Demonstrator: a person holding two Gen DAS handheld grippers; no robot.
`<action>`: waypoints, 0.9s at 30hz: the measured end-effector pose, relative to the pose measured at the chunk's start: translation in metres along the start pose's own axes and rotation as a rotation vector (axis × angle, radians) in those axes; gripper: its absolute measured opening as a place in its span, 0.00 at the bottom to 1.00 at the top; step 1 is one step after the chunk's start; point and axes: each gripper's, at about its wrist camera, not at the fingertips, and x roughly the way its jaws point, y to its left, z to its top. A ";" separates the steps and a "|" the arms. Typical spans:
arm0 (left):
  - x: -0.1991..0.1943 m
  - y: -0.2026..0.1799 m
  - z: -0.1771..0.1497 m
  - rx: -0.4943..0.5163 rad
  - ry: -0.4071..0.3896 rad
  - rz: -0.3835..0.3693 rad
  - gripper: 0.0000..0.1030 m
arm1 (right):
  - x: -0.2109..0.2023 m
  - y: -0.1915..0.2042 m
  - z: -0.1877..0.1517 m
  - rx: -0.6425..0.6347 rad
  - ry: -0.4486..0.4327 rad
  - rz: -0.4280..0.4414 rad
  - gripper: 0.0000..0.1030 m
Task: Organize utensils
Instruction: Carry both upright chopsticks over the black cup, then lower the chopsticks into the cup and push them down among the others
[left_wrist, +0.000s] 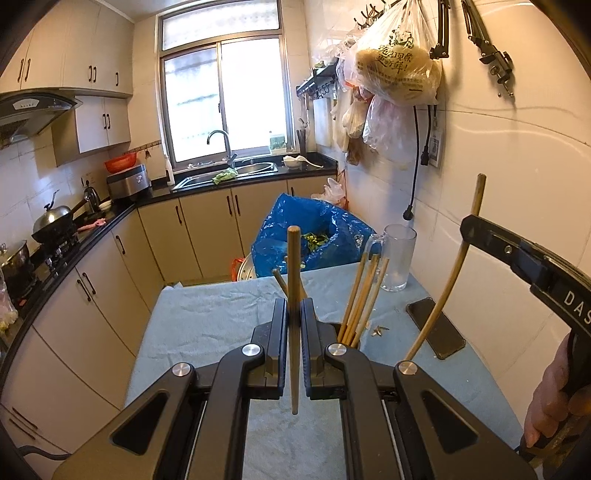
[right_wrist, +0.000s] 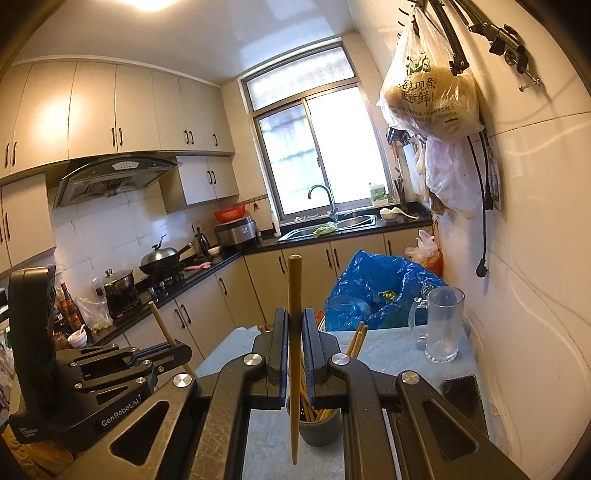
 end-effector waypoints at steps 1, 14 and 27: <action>0.001 0.000 0.001 0.003 -0.001 0.002 0.06 | 0.000 -0.001 0.001 0.002 -0.003 -0.001 0.07; 0.007 0.019 0.026 -0.120 -0.041 -0.058 0.06 | 0.016 -0.003 0.010 0.019 -0.046 -0.028 0.07; 0.047 0.016 0.046 -0.194 -0.077 -0.094 0.06 | 0.052 -0.021 0.012 0.057 -0.060 -0.074 0.07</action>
